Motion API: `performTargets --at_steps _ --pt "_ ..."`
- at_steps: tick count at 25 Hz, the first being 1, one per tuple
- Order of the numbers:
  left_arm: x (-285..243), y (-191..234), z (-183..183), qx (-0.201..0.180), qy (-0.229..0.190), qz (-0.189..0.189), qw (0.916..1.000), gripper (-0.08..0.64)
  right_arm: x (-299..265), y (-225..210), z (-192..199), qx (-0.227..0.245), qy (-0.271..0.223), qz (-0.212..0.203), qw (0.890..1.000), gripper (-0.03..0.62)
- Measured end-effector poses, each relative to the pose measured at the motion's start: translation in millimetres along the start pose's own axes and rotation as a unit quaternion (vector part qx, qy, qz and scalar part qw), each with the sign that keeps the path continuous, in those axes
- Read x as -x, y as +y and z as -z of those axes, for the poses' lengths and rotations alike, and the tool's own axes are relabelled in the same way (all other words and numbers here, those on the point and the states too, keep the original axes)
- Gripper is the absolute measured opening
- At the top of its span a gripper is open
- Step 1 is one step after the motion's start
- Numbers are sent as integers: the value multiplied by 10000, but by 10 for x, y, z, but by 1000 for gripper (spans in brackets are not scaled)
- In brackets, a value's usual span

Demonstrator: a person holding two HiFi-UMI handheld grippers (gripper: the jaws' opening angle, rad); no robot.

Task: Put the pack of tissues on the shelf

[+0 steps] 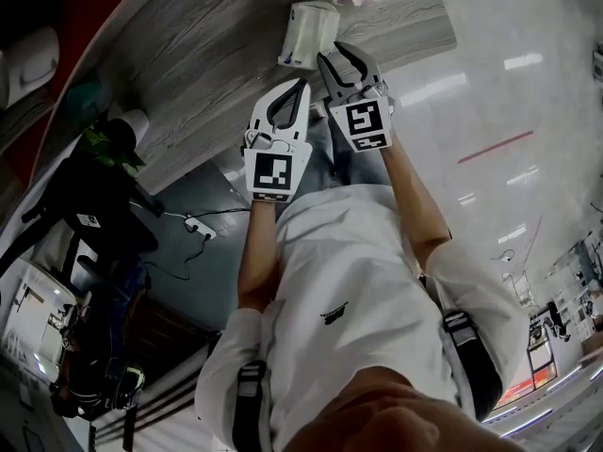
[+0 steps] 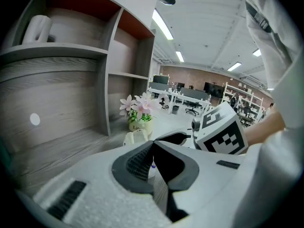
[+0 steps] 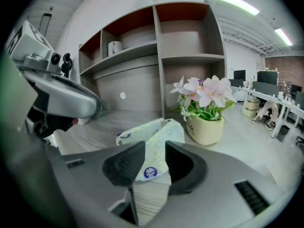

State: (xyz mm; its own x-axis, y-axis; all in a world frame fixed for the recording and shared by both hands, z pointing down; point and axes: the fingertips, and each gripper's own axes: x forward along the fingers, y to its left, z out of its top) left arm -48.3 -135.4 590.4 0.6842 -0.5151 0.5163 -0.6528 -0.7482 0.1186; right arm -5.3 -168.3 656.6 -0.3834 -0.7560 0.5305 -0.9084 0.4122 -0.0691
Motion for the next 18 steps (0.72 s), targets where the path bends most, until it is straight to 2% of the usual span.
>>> performTargets --at_steps 7,14,18 --pt "-30 36 46 40 70 -37 10000 29 -138 -56 94 18 125 25 9999 137" --pt "-42 50 45 40 66 -37 10000 29 -136 -130 108 -33 114 196 9997 44" --pt "-35 23 14 12 24 -17 10000 29 -82 -145 79 -53 68 228 9997 37"
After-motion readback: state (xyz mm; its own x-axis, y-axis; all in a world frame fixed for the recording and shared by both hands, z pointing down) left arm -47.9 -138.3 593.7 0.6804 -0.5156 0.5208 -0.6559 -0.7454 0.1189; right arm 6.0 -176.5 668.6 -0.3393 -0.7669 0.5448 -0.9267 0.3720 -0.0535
